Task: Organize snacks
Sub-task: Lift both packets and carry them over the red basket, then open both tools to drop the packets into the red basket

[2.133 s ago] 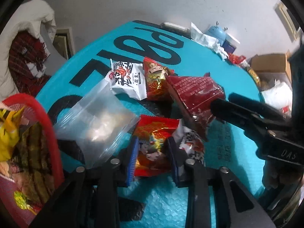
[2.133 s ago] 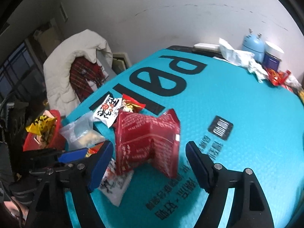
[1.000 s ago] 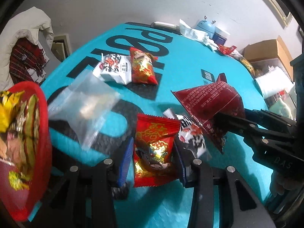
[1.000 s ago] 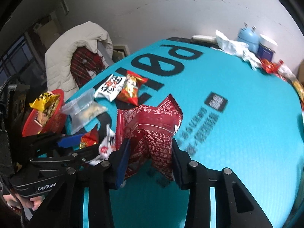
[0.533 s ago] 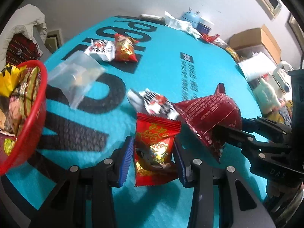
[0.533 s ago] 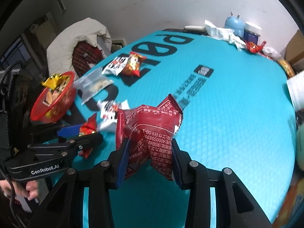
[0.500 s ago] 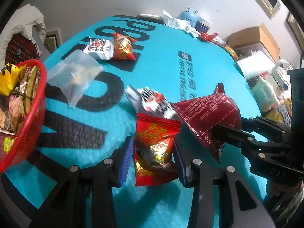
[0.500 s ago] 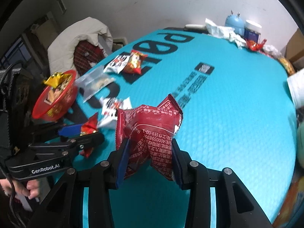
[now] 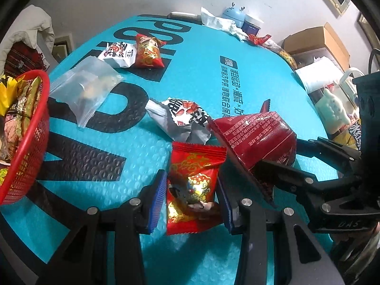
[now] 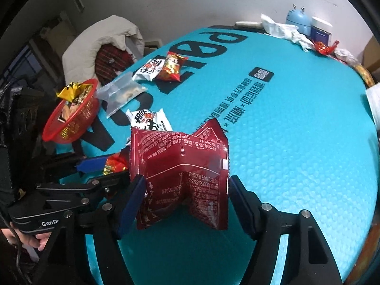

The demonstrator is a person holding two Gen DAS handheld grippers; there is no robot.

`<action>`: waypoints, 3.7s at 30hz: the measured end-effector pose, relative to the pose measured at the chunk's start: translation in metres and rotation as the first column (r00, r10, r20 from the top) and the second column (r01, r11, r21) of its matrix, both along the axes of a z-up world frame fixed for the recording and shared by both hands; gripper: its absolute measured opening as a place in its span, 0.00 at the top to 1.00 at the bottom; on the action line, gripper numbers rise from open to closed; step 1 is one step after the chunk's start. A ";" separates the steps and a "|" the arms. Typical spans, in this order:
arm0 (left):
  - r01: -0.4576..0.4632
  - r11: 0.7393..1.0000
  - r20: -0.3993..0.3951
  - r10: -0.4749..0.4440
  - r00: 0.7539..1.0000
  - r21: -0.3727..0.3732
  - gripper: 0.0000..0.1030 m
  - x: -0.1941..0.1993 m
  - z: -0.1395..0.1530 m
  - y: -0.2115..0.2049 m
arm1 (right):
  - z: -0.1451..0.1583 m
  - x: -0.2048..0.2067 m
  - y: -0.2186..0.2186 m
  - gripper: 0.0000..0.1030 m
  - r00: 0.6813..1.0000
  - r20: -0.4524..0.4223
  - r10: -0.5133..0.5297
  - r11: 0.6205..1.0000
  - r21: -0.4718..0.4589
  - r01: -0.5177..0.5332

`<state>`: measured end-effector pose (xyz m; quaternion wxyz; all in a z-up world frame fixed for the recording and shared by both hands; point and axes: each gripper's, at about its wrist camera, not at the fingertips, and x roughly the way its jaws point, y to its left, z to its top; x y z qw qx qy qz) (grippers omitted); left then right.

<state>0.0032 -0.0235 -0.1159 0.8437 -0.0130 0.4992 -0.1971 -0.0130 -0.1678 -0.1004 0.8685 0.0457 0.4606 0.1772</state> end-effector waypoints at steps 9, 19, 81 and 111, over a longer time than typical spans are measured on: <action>-0.021 1.000 -0.007 0.021 1.000 -0.023 0.61 -0.001 0.002 0.004 | 0.005 -0.008 0.000 0.59 0.999 0.035 0.019 0.999 0.046 -0.021; -0.042 0.998 0.036 0.044 0.998 -0.056 0.61 -0.014 0.024 0.015 | 0.022 -0.015 0.006 0.61 0.996 0.053 0.068 0.987 0.139 -0.075; -0.405 0.914 0.181 0.394 0.901 0.026 0.60 0.012 0.069 0.185 | 0.084 0.066 0.175 0.61 0.906 0.237 0.349 0.925 0.066 -0.374; -0.531 0.847 0.177 0.519 0.836 0.025 0.53 -0.019 0.059 0.232 | 0.020 0.050 0.225 0.61 0.867 0.234 0.441 0.886 0.041 -0.462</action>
